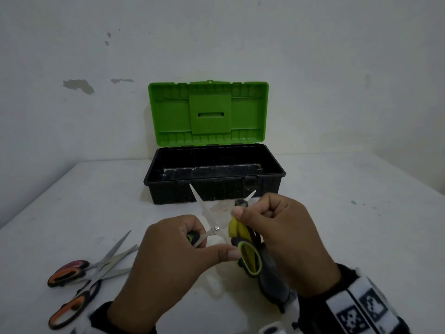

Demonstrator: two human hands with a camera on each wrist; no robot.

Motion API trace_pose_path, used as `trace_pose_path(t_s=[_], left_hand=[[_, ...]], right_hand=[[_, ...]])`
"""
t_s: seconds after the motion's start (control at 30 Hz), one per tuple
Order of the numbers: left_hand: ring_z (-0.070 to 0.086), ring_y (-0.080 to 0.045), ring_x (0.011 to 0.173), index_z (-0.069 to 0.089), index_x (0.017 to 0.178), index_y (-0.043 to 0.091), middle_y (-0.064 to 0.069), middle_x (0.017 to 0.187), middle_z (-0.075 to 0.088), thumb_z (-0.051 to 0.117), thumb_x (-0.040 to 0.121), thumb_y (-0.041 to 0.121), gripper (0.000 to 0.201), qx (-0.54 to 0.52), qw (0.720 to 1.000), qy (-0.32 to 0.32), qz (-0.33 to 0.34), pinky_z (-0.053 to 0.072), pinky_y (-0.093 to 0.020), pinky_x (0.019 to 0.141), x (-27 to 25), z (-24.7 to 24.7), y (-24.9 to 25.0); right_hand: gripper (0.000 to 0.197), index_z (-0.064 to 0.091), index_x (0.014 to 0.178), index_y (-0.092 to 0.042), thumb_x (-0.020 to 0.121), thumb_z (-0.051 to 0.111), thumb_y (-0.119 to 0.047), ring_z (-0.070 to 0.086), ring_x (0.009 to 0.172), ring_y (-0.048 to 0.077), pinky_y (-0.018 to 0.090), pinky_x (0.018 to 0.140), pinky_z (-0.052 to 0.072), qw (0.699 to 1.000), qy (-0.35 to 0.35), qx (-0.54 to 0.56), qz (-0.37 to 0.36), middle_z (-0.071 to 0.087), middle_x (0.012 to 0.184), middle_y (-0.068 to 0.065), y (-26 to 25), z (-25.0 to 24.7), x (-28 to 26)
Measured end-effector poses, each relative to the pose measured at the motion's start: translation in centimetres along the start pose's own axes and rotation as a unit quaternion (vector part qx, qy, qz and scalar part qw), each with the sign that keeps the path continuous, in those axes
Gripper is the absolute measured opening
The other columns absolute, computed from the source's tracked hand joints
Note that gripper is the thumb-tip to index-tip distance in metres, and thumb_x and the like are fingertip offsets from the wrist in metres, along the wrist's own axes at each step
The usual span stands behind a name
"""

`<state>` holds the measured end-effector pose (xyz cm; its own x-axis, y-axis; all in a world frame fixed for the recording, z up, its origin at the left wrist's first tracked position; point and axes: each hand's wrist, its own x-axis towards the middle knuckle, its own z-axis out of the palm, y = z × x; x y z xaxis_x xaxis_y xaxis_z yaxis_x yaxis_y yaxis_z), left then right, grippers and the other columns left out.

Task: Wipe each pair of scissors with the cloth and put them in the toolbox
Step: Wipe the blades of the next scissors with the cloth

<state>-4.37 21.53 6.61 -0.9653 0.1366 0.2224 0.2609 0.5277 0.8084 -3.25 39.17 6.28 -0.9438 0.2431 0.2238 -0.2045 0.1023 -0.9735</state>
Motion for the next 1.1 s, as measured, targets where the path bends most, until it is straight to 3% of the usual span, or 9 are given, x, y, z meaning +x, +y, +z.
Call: trace_pose_path(t_s=[0.2, 0.33, 0.43, 0.53, 0.67, 0.77, 0.87, 0.93, 1.1], left_hand=[[0.039, -0.004, 0.041, 0.054, 0.053, 0.017, 0.007, 0.043, 0.048, 0.078, 0.031, 0.071, 0.063, 0.009, 1.0, 0.004, -0.006, 0.035, -0.018, 0.043, 0.1, 0.3, -0.2], [0.039, -0.005, 0.041, 0.056, 0.054, 0.018, 0.008, 0.044, 0.049, 0.076, 0.028, 0.071, 0.062, 0.008, 1.0, 0.0, -0.007, 0.033, -0.016, 0.041, 0.2, 0.0, -0.1], [0.04, -0.004, 0.041, 0.055, 0.053, 0.018, 0.009, 0.044, 0.05, 0.075, 0.031, 0.072, 0.061, 0.007, 1.0, 0.001, -0.002, 0.033, -0.016, 0.042, 0.1, 0.1, 0.0], [0.038, -0.005, 0.041, 0.052, 0.051, 0.018, 0.008, 0.042, 0.047, 0.077, 0.032, 0.071, 0.061, -0.002, 1.0, 0.007, 0.004, 0.033, -0.016, 0.041, 0.1, 0.0, 0.0], [0.037, -0.005, 0.04, 0.051, 0.05, 0.018, 0.009, 0.04, 0.044, 0.078, 0.033, 0.07, 0.061, -0.001, 1.0, 0.002, -0.002, 0.032, -0.015, 0.04, 0.3, 0.2, -0.3], [0.037, -0.005, 0.04, 0.053, 0.051, 0.017, 0.009, 0.041, 0.044, 0.08, 0.033, 0.069, 0.061, 0.003, 1.0, -0.006, -0.009, 0.033, -0.015, 0.04, 0.5, 0.3, -0.7], [0.036, -0.005, 0.04, 0.053, 0.052, 0.017, 0.009, 0.042, 0.044, 0.082, 0.035, 0.066, 0.06, 0.021, 1.0, 0.0, -0.022, 0.032, -0.014, 0.04, 0.9, 0.2, -1.0], [0.038, -0.005, 0.041, 0.056, 0.056, 0.018, 0.007, 0.044, 0.048, 0.084, 0.039, 0.063, 0.056, 0.044, 0.999, 0.007, -0.025, 0.031, -0.014, 0.041, 1.2, 0.0, -1.1], [0.046, -0.004, 0.052, 0.057, 0.066, 0.026, 0.009, 0.06, 0.055, 0.084, 0.05, 0.061, 0.047, 0.099, 0.995, 0.019, 0.006, 0.029, -0.011, 0.046, 2.1, 0.1, -0.2]], right_hand=[[0.023, 0.066, 0.061, -0.015, 0.077, 0.083, -0.015, 0.065, 0.061, 0.028, 0.041, 0.068, 0.06, 0.997, 0.051, 0.045, 0.023, 0.066, 0.067, 0.02, 0.8, -0.3, 1.3], [0.019, 0.065, 0.073, -0.004, 0.081, 0.079, -0.014, 0.068, 0.059, 0.027, 0.03, 0.055, 0.056, 0.999, 0.005, 0.026, 0.018, 0.073, 0.071, 0.017, 0.7, 0.6, -0.3], [0.019, 0.066, 0.071, -0.006, 0.079, 0.081, -0.016, 0.07, 0.064, 0.033, 0.035, 0.06, 0.059, 1.0, 0.014, 0.016, 0.016, 0.073, 0.072, 0.018, 0.7, 0.6, 0.1], [0.022, 0.065, 0.063, -0.011, 0.077, 0.083, -0.015, 0.063, 0.056, 0.023, 0.031, 0.057, 0.056, 0.998, 0.049, 0.037, 0.021, 0.066, 0.062, 0.013, 0.7, 0.2, 1.3], [0.024, 0.063, 0.068, -0.001, 0.077, 0.082, -0.013, 0.057, 0.049, 0.01, 0.016, 0.05, 0.049, 0.996, 0.09, 0.029, 0.009, 0.062, 0.056, 0.006, 0.7, -0.4, 2.9], [0.024, 0.063, 0.065, -0.006, 0.079, 0.08, -0.016, 0.059, 0.053, 0.011, 0.021, 0.055, 0.052, 0.995, 0.094, 0.029, 0.019, 0.063, 0.057, 0.005, 1.1, -1.2, 3.6], [0.029, 0.067, 0.07, -0.008, 0.076, 0.079, -0.033, 0.061, 0.063, 0.019, 0.038, 0.067, 0.055, 0.998, 0.045, -0.018, 0.041, 0.067, 0.067, 0.011, 1.6, -2.4, 3.4], [0.033, 0.068, 0.072, -0.009, 0.073, 0.073, -0.042, 0.061, 0.063, 0.016, 0.034, 0.067, 0.053, 0.997, -0.026, -0.055, 0.042, 0.068, 0.066, 0.007, 1.4, -3.0, 2.6], [0.022, 0.069, 0.076, -0.016, 0.09, 0.066, -0.033, 0.059, 0.064, 0.007, 0.022, 0.066, 0.048, 0.973, -0.164, -0.154, 0.053, 0.068, 0.067, -0.003, 0.6, -2.8, 1.0]])
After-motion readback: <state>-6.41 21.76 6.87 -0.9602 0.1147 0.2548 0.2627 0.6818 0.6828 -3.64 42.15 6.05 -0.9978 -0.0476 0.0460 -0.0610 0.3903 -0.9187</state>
